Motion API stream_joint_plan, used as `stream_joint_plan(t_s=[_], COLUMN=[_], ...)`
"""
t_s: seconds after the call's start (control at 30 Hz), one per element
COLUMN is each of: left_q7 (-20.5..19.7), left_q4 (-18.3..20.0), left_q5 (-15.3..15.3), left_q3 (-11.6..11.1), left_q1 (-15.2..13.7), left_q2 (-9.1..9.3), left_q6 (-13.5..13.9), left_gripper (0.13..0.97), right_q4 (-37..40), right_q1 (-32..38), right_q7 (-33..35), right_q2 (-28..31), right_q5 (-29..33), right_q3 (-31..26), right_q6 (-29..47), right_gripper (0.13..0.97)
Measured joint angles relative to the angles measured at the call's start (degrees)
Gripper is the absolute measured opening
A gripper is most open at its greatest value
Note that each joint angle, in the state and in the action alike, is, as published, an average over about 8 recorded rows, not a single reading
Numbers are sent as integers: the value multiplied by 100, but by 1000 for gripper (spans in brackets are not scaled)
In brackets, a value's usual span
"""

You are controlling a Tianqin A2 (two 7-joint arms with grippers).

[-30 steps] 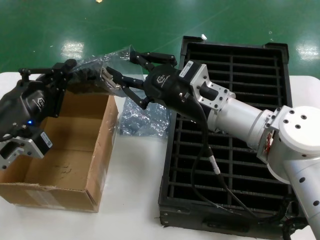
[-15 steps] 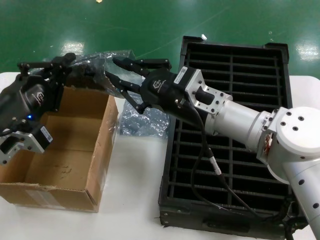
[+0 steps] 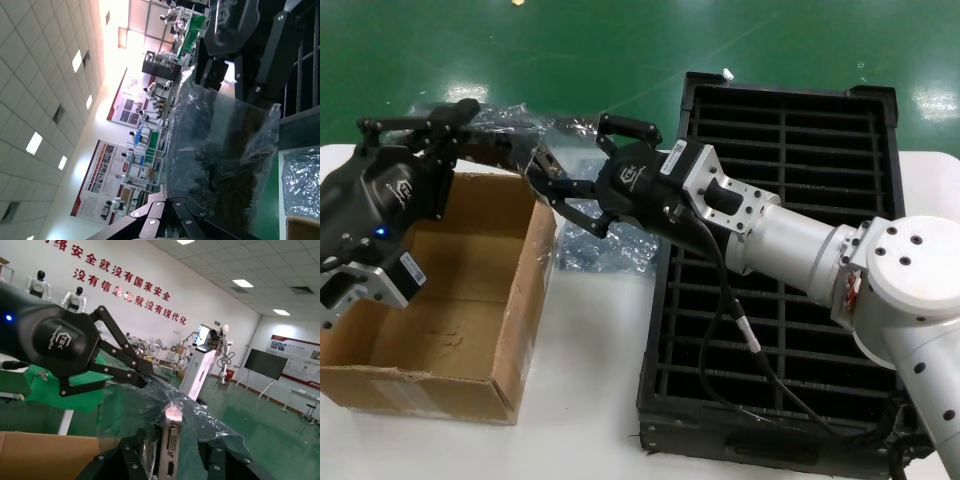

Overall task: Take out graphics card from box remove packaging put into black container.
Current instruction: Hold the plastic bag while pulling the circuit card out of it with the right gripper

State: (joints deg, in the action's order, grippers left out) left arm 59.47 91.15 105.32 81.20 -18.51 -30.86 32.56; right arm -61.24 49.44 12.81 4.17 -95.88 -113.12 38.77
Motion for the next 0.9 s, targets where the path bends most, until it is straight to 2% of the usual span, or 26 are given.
stream_joint_plan(t_s=[0.07,0.4,0.9], left_q7=[-16,45,-107], left_q4=[34,34,200], left_q5=[7,29,121], left_q3=[-7,-26,-3], left_q1=[27,87,167], left_q2=[-11,-41,-13], left_q6=[13,100,184], left_gripper=[140,140,140], right_q4=[17,122,339], right_q1=[3,18,119], right_q7=[13,110,264], right_q2=[-9,-57,-108], right_q5=[-6,-89,-154], right_q3=[7,110,116], right_q6=[-5,-48,117], right_gripper=[369,387,265])
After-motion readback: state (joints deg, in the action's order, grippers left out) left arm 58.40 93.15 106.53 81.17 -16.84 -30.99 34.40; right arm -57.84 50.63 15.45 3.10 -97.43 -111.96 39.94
